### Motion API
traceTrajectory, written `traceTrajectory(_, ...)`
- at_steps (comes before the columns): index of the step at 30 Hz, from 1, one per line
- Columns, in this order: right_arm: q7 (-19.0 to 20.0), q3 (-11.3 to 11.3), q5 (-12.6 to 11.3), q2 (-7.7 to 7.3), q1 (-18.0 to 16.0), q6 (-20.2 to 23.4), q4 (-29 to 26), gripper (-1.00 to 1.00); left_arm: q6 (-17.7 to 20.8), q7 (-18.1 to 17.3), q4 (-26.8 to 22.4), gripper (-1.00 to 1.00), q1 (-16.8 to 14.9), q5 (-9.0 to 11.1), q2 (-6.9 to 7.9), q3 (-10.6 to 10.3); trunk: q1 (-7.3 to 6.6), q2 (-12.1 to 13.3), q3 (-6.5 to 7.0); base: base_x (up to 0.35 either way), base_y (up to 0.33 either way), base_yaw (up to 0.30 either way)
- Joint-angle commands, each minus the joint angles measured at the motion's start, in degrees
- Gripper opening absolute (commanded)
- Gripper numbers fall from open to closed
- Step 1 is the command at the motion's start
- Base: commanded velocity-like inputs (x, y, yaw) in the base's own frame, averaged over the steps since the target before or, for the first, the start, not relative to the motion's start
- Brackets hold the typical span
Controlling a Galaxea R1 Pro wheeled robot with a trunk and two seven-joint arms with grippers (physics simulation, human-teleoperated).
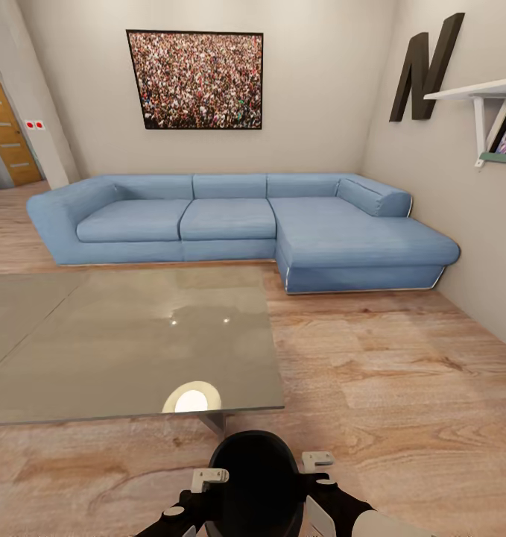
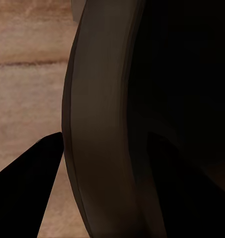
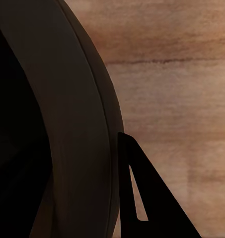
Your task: Place each of the two pumpkins and all three candles from the living room inside a cabinet in the living room (use any cabinet), then make sure every cabinet is closed, and position the cauldron so it is next to a table in the living room.
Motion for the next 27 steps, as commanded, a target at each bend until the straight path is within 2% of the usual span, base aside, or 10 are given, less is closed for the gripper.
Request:
traceTrajectory(1, -0.2, -1.5, 0.4, -0.24, -0.1, 0.2, -0.3, -1.00, -0.2, 0.4, 0.0, -1.00, 0.0, 0.6, 0.27, 0.2, 0.21, -0.4, -0.23, 0.000, 0.000, 0.000)
traceTrajectory(6, -0.2, -1.5, 0.4, -0.25, -0.1, 0.2, -0.3, -1.00, -0.2, 0.4, 0.0, -1.00, 0.0, 0.6, 0.27, 0.2, 1.30, -2.4, -1.12, 0.000, 0.000, 0.000)
traceTrajectory(15, -0.2, -1.5, 0.4, -0.25, -0.1, 0.2, -0.3, -1.00, -0.2, 0.4, 0.0, -1.00, 0.0, 0.6, 0.27, 0.3, 1.57, -2.6, -3.11, 0.000, 0.000, 0.000)
traceTrajectory(27, -0.2, -1.5, 0.4, -0.25, -0.1, 0.2, -0.3, -1.00, -0.2, 0.4, 0.0, -1.00, 0.0, 0.6, 0.27, 0.3, 1.57, -2.6, -3.11, 0.000, 0.000, 0.000)
